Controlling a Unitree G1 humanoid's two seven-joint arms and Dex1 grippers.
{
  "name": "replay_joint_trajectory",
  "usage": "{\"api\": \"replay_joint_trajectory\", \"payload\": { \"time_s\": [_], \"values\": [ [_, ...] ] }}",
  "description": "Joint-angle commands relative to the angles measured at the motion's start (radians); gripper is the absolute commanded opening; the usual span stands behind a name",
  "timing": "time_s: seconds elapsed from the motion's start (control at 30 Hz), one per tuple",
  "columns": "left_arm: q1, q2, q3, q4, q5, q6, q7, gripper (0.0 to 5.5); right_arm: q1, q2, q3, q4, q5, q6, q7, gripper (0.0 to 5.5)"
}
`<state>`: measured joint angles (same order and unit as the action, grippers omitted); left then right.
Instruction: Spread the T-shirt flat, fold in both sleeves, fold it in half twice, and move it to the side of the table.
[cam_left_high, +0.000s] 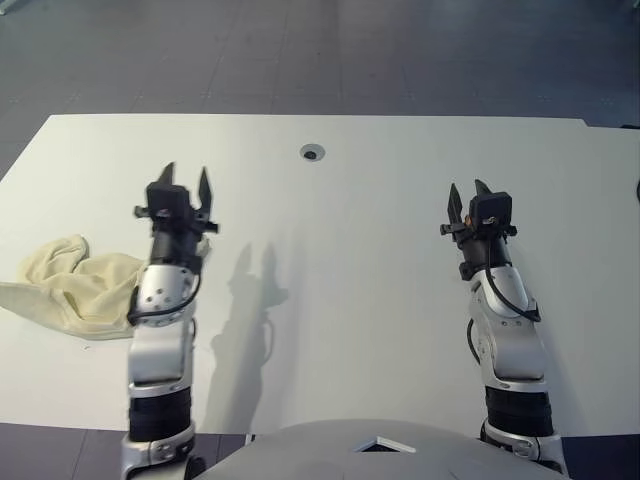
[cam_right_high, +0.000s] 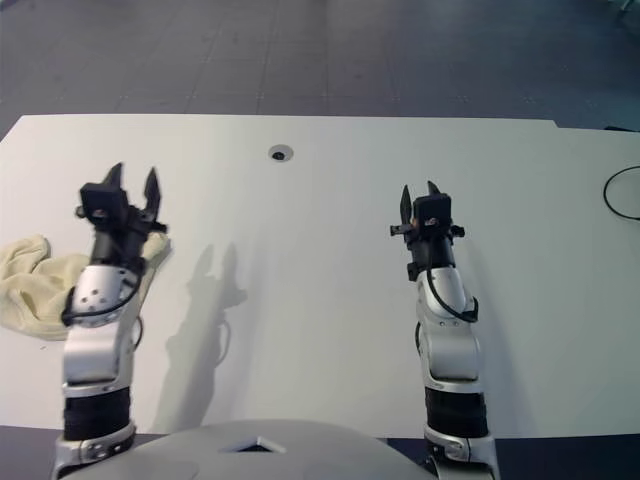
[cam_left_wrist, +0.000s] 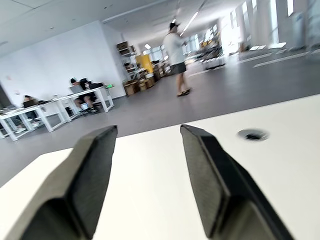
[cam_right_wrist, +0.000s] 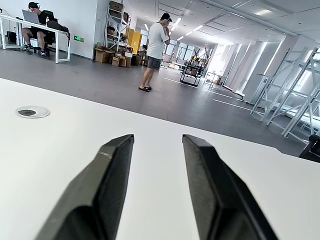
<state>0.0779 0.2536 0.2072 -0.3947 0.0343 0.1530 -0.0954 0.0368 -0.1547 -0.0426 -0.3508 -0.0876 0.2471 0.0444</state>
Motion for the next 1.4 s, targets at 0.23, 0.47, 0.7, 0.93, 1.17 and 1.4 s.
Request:
{"api": "replay_joint_trajectory", "payload": {
  "time_s": [0.23,0.47,0.7,0.93,1.17,1.4],
  "values": [
    [0.167,0.231,0.301,0.187,0.027,-0.172,-0.063,4.11,0.027,-0.005,0.002,-0.051,0.011,0.031,0.021,3.60],
    [0.294,0.431,0.388,0.502,0.169,-0.308,-0.051,5.30,0.043,-0.008,-0.006,-0.066,0.011,0.046,0.032,4.75],
    [0.386,0.449,0.294,0.498,0.156,-0.372,-0.177,5.40,0.056,-0.010,-0.006,-0.072,0.008,0.056,0.037,5.37],
    [0.336,0.432,0.116,0.479,0.204,-0.293,-0.258,5.40,0.049,-0.011,-0.003,-0.080,0.011,0.071,0.041,5.37],
    [0.190,0.327,-0.126,0.231,0.185,-0.056,-0.339,5.40,0.035,-0.007,-0.006,-0.080,0.010,0.077,0.037,5.37],
    [-0.025,0.222,-0.334,0.141,0.211,0.201,-0.381,5.40,-0.014,-0.025,-0.037,-0.064,0.018,0.082,0.040,5.37]
  ]
}}
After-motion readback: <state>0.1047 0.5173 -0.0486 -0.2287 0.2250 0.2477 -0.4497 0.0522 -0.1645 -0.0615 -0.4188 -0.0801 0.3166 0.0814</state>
